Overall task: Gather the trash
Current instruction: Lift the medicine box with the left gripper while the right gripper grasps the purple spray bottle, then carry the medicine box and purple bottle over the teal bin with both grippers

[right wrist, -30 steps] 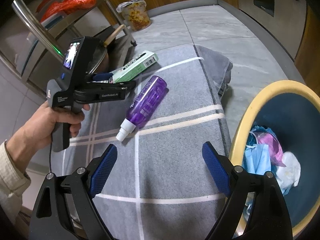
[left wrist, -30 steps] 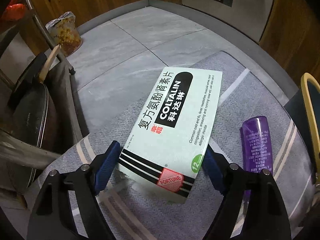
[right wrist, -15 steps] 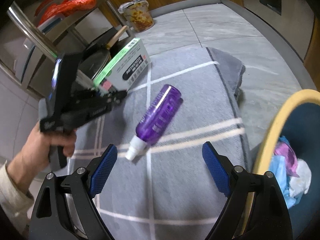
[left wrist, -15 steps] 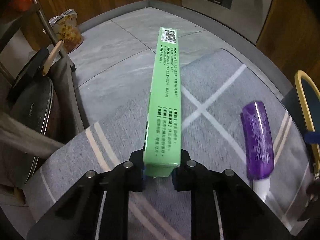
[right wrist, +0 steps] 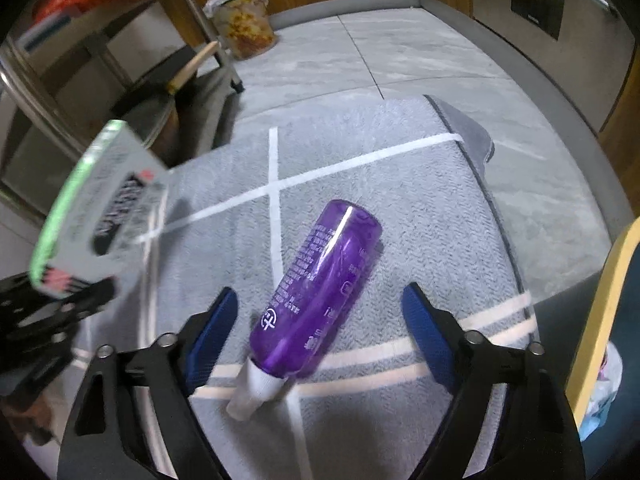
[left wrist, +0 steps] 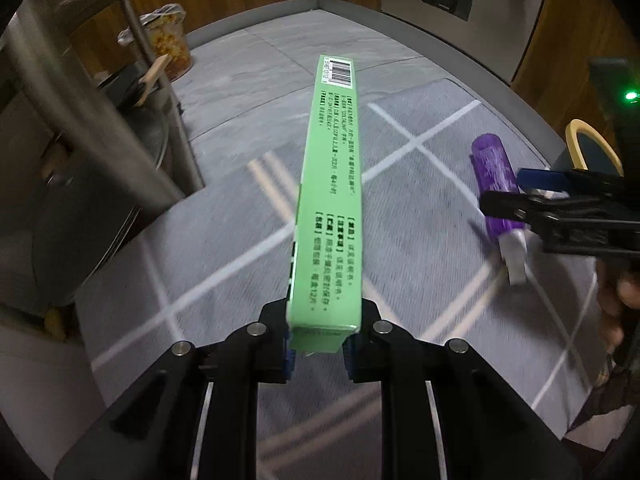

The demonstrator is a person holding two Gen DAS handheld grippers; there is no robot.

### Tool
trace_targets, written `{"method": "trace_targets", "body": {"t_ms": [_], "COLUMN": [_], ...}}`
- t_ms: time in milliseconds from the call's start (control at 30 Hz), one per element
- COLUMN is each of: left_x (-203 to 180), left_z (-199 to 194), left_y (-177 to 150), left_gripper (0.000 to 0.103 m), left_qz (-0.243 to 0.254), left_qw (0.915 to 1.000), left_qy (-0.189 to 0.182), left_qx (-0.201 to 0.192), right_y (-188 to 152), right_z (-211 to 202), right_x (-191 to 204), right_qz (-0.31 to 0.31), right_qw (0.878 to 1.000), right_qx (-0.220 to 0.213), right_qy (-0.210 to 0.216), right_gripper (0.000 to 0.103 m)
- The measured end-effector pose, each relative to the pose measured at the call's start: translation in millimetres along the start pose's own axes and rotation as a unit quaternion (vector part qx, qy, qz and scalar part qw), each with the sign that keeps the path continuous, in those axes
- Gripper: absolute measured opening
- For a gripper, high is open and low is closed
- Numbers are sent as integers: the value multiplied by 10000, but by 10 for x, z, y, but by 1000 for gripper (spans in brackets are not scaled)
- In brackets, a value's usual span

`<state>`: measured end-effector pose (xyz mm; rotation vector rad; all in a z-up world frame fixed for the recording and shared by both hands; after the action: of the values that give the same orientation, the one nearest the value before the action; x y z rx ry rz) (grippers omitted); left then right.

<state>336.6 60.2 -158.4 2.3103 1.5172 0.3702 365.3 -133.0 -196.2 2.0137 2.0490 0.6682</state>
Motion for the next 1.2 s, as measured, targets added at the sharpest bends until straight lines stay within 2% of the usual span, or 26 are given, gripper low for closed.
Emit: {"method": "trace_targets", "body": {"t_ms": [33,100,167,367,533,667,900,1200], "left_x": [13,20,7,-204,-422,-584,-956,-1796], "left_z": [-28,-95,-144,-337,-514,-657,-855,-904], "left_y": [-24,-68,-68,13,47,53,111,234], "left_gripper": [17,17,17,17,17,17,17,17], "left_qz": [-35,-101,-118,-19,118,215,439,1123], "left_qw": [10000,9999,9999,9998,9994,9988,9971,9897], "left_qy": [-10,-25,-34,-77,-135,-181,-320,-645], "left_qx": [3,0,-26,-164,-283,-401,-540,-606], "right_y": [-21,-53,-87,-279,-324,-362,-536,-784], "right_z": [-1,-16,-38,-223,-576,-902,-1435,-1830], "right_x": [38,80,78,26,-25,-145,-616,-1442], "right_qz": [-158,-315,-367,-455,-463,-454,-178,516], "right_qw": [9998,9994,9993,9983,9973,9968,9967,9959], "right_qx": [-65,-62,12,94,-102,-322,-581,-625], "right_qy": [-140,-91,0,344,565,575,529,403], "right_gripper": [71,47,37,35,35,35,35,35]}}
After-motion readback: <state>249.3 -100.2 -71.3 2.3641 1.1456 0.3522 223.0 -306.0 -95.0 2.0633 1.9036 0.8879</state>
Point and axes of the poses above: each gripper's, at about its wrist camera, not at the fingertips, and z roughly the way its jaws point, x to its left, y to its top, the point moved 2 cm from there along z, roughly the way its jaws point, and after that the axes turned 2 degrees about -y, right-handed, at the moved point
